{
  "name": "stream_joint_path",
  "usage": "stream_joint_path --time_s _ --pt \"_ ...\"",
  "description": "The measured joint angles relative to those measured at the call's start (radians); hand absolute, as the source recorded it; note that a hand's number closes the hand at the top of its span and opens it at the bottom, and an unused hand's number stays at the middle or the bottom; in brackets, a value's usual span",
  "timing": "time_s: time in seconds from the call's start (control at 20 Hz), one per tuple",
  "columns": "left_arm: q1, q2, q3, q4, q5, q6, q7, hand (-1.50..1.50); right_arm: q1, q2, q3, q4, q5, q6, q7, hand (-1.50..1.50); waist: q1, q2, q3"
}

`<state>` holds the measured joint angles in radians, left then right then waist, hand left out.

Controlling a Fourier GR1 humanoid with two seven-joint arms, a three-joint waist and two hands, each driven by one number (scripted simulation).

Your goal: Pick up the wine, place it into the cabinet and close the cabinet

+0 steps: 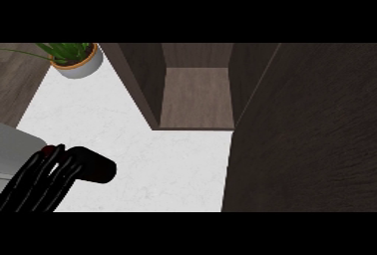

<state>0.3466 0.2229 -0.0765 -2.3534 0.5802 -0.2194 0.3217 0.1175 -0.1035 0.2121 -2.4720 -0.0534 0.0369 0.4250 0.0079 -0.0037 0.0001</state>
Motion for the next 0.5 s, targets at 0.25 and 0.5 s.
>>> stream_joint_path --time_s 0.25,0.5 --pt "-0.030 0.020 0.073 0.001 0.015 0.019 0.034 -1.50 -0.030 -0.003 -0.017 -0.006 0.003 -0.011 0.036 -1.50 0.001 0.000 0.000" --pt "-0.073 0.041 0.162 0.005 0.034 0.044 0.072 -1.50 -0.045 0.000 -0.015 -0.008 0.009 -0.020 0.048 -1.50 0.000 -0.001 0.000"
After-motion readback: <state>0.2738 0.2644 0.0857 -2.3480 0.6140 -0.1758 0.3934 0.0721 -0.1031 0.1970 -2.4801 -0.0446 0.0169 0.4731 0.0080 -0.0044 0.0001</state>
